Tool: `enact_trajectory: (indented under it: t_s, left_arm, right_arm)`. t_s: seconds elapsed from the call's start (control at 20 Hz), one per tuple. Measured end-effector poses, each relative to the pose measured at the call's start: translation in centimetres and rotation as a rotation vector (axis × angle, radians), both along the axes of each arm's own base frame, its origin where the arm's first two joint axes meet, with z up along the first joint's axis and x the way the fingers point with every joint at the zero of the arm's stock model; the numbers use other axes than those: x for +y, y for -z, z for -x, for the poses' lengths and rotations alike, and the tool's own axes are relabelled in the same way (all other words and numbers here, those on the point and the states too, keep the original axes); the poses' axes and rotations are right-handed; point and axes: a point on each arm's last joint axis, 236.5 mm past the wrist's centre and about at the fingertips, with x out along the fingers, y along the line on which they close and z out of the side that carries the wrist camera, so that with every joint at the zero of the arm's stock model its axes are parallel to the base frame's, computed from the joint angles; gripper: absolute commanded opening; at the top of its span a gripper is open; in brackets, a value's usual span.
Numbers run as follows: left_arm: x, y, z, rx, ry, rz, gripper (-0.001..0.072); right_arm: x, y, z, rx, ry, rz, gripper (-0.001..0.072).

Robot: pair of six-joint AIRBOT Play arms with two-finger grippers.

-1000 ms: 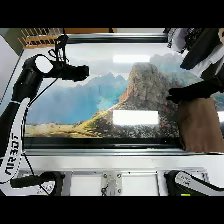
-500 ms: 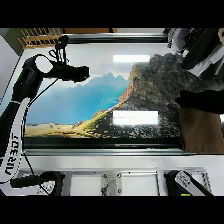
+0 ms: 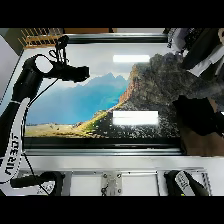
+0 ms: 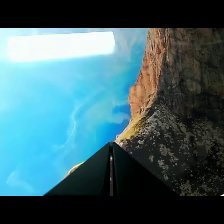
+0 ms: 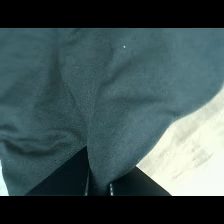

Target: Fold the clothes and pants, and hang the long-sleeved shirts on hangers.

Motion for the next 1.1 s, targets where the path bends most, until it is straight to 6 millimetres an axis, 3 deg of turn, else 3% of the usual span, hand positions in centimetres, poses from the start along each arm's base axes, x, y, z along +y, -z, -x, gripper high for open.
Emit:
enact_trajectory:
  t_s: [0.05,0.1,0.15,0.2,0.35,0.5,0.55,0.65,0.8,0.95,1.0,1.1]
  left_arm:
    - [0.0,0.0,0.0,0.0,0.001,0.0,0.0013]
    - [0.0,0.0,0.0,-0.001,0.002,-0.001,0.0013]
    - [0.0,0.0,0.0,-0.001,0.002,-0.001,0.0013]
    - [0.0,0.0,0.0,-0.001,0.002,-0.001,0.0013]
    - [0.0,0.0,0.0,-0.001,0.002,-0.002,0.0013]
    - [-0.1,0.0,0.1,0.001,0.006,-0.002,0.0013]
    - [-0.2,-0.1,0.2,-0.001,0.008,-0.001,0.0013]
    - [-0.3,-0.8,0.7,-0.014,0.01,0.001,0.0013]
    - [0.3,-1.5,2.3,-0.037,-0.02,0.016,0.0013]
    - [1.0,-1.2,4.8,-0.04,-0.043,0.026,0.0013]
    - [1.2,-1.1,5.6,-0.041,-0.046,0.028,0.0013]
    - [1.4,-1.1,6.9,-0.047,-0.049,0.031,0.0013]
  right_arm:
    - [0.3,0.5,0.5,0.016,0.0,-0.01,0.008]
    - [0.6,0.8,0.9,0.032,-0.001,-0.018,0.0299]
    - [0.8,1.2,1.5,0.052,0.001,-0.027,0.058]
    - [1.0,1.4,1.8,0.064,-0.002,-0.033,0.0651]
    - [1.1,0.5,1.7,0.057,-0.081,-0.003,0.0649]
    - [2.4,-4.0,-1.9,-0.117,-0.226,0.072,0.0649]
    - [3.8,-6.1,-3.7,-0.21,-0.297,0.089,0.0649]
    - [8.5,-9.7,-7.1,-0.383,-0.463,0.077,0.0648]
    - [17.1,-12.6,-9.6,-0.529,-0.725,0.014,0.0648]
    - [25.0,-13.2,-10.4,-0.595,-0.938,-0.057,0.0646]
    - [27.1,-13.2,-10.5,-0.608,-0.989,-0.075,0.0544]
    - [30.5,-12.8,-10.4,-0.615,-1.069,-0.115,0.0025]
